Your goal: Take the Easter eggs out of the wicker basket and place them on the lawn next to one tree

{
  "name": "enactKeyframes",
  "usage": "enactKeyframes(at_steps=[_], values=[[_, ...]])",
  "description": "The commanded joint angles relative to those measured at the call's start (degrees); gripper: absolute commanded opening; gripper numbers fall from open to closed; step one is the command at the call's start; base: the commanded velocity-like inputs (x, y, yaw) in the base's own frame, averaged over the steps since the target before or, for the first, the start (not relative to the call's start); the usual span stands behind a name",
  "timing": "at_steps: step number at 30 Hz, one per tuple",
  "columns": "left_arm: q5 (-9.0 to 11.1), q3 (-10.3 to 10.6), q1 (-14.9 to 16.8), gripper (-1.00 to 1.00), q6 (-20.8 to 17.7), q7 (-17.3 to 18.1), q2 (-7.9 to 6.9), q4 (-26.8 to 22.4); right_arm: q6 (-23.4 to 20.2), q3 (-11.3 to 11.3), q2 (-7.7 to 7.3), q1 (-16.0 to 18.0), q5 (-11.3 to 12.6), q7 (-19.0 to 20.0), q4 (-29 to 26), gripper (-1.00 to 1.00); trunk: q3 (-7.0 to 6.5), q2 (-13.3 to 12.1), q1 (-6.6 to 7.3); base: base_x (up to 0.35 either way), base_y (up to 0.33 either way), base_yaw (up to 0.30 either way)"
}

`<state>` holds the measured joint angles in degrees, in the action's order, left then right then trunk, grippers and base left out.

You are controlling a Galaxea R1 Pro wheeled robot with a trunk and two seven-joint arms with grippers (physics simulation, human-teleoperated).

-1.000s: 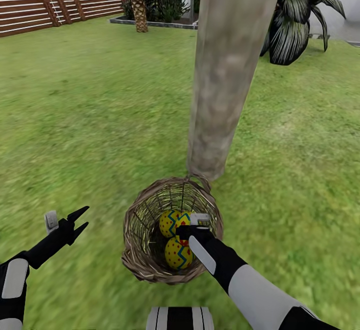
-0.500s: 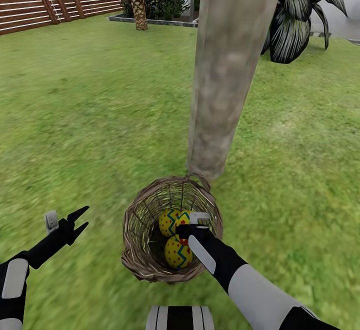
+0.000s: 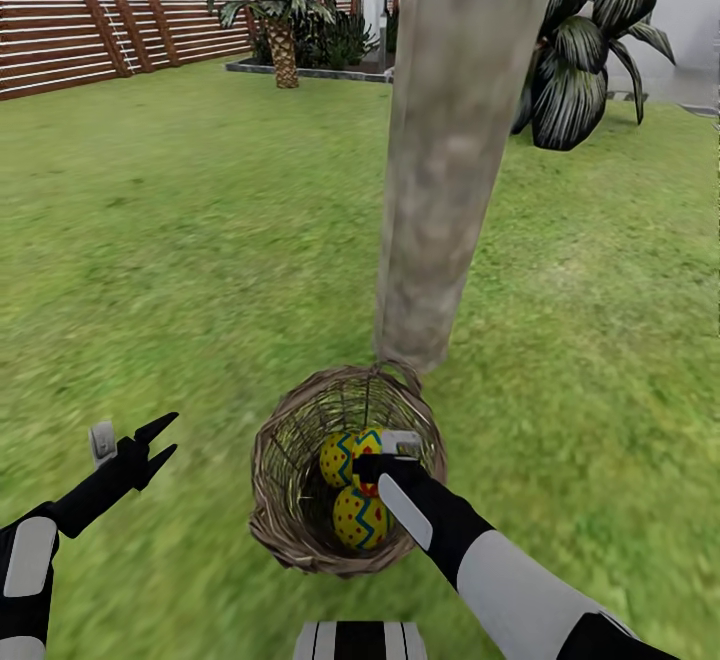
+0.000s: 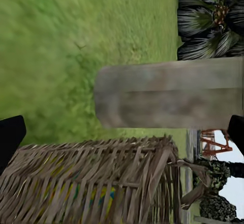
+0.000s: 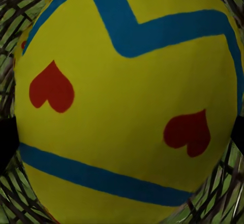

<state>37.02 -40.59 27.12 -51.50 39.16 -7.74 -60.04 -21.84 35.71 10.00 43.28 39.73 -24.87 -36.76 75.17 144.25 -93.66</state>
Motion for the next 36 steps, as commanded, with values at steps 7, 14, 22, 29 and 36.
enactKeyframes(at_steps=[7, 14, 22, 29, 36], values=[[-0.1, -0.1, 0.0, 1.0, -0.3, 0.2, 0.01, 0.0, -0.3, 0.2, 0.0, -0.2, 0.3, -0.4, -0.4, -1.0, -1.52, -0.1, 0.19, 0.0, 0.0, 0.0], [-0.2, 0.1, 0.0, 1.0, -0.3, 0.2, 0.06, 1.6, -0.3, 0.4, 0.0, -0.7, 0.3, 0.7, -0.5, -1.0, -3.07, -0.2, 0.37, 0.0, 0.0, 0.0], [-0.1, 0.1, 0.0, 1.0, -0.3, 0.2, 0.01, 1.7, -1.9, 2.4, 0.0, -0.8, 0.3, 4.9, -0.5, -1.0, -4.84, -0.3, 0.57, 0.0, 0.0, 0.0], [-0.1, 0.0, 0.0, 1.0, -0.4, 0.0, -0.01, 1.8, -2.0, 2.5, 0.0, -0.7, 0.3, 4.9, -0.6, -1.0, -6.39, -0.4, 0.75, 0.0, 0.0, 0.0], [-0.5, 0.2, 0.2, 1.0, -0.5, -0.8, -0.16, 1.7, -2.0, 2.5, 0.0, -0.9, 0.3, 4.9, -0.5, -1.0, -7.94, -0.5, 0.94, 0.0, 0.0, 0.0]])
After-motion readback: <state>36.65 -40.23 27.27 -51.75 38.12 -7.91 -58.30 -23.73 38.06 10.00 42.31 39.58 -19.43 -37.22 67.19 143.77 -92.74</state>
